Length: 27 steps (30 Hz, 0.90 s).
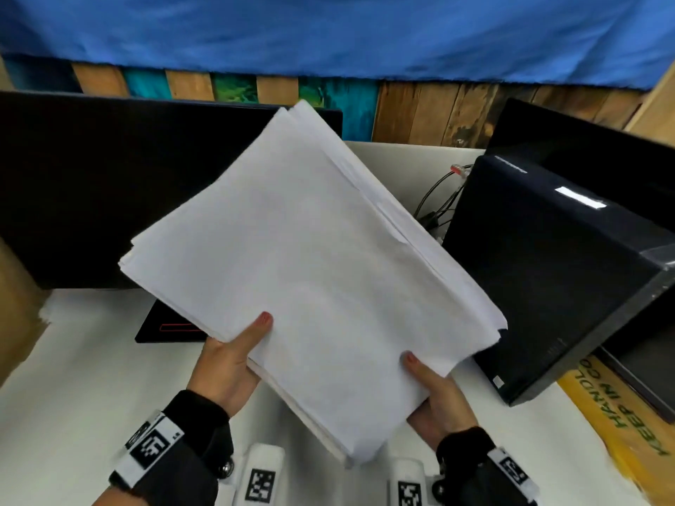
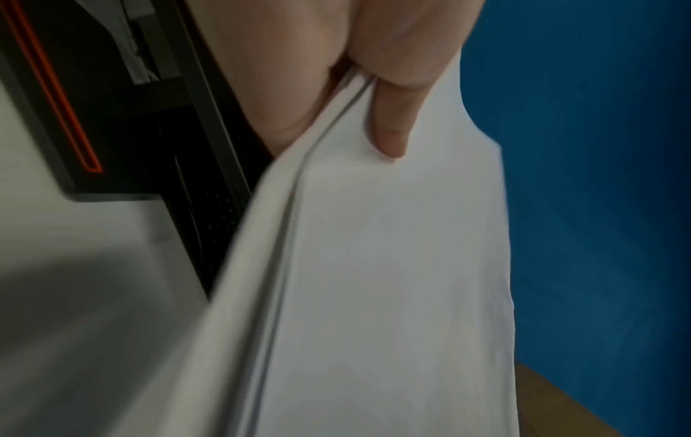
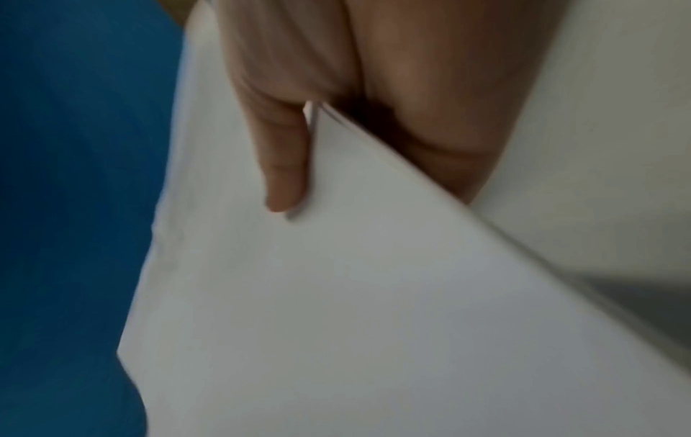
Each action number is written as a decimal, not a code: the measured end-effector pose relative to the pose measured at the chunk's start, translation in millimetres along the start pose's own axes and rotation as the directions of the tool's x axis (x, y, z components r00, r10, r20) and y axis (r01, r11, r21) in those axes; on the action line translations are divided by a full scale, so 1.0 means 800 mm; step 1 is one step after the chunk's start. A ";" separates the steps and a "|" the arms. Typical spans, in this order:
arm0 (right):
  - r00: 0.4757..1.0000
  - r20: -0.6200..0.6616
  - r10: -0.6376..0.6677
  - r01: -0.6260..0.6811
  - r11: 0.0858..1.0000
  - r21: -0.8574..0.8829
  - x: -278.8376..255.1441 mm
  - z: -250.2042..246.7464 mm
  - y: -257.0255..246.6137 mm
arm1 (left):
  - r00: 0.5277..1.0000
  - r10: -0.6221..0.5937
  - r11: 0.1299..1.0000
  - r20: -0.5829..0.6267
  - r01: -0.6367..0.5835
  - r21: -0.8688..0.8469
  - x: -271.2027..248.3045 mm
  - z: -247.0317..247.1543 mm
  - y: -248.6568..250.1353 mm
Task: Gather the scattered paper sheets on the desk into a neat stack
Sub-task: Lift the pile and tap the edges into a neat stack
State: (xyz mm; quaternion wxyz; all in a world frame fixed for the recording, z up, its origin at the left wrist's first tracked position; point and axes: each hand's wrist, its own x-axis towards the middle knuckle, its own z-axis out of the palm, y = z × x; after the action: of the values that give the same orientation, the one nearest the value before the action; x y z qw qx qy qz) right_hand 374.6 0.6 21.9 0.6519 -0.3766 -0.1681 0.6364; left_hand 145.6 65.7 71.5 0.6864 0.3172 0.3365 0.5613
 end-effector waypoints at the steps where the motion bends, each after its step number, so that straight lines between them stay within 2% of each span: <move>1: 0.999 0.001 -0.041 0.041 0.998 -0.036 0.004 0.003 -0.011 | 1.000 0.003 1.000 0.001 -0.003 -0.008 0.002 -0.006 0.004; 4: 0.992 -0.021 -0.125 0.121 0.981 -0.149 0.012 -0.009 -0.040 | 1.000 0.024 0.993 0.000 -0.024 -0.119 0.007 -0.035 0.038; 6: 0.984 -0.027 -0.176 0.165 0.961 -0.222 0.011 -0.017 -0.053 | 0.999 0.023 0.997 -0.042 -0.026 -0.070 0.008 -0.053 0.064; 8: 0.973 0.004 -0.229 0.220 0.928 -0.302 0.011 -0.021 -0.059 | 1.000 -0.006 0.999 0.005 0.006 0.037 0.013 -0.073 0.077; 10: 0.961 0.042 -0.275 0.270 0.888 -0.372 0.011 -0.017 -0.056 | 0.996 0.008 0.949 0.088 -0.036 0.313 0.018 -0.084 0.073; 11: 0.956 0.063 -0.287 0.288 0.866 -0.409 0.011 -0.014 -0.052 | 0.997 0.024 0.889 0.077 -0.057 0.454 0.021 -0.086 0.067; 13: 0.955 0.084 -0.283 0.289 0.836 -0.467 0.009 -0.008 -0.043 | 0.993 0.122 0.830 -0.004 -0.100 0.549 0.024 -0.088 0.051; 15: 0.953 0.057 -0.297 0.281 0.799 -0.531 0.007 -0.014 -0.030 | 0.984 0.166 0.814 -0.059 -0.102 0.572 0.021 -0.093 0.029; 20: 0.949 -0.048 -0.311 0.209 0.737 -0.643 0.009 -0.029 0.004 | 0.978 0.124 0.815 -0.169 -0.003 0.579 -0.003 -0.116 -0.023; 24: 0.940 -0.101 -0.325 0.184 0.737 -0.650 0.007 -0.017 -0.005 | 0.965 0.179 0.821 -0.191 -0.040 0.569 0.004 -0.108 -0.023; 27: 0.922 -0.083 -0.379 0.252 0.747 -0.616 0.002 -0.014 -0.013 | 0.959 0.226 0.806 -0.171 -0.086 0.586 0.003 -0.100 -0.017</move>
State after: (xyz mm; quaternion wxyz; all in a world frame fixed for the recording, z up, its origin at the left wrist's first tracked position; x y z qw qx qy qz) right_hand 390.3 0.1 21.4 0.6130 -0.5900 -0.3527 0.3894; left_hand 88.3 69.9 14.4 0.4664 0.4673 0.5399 0.5221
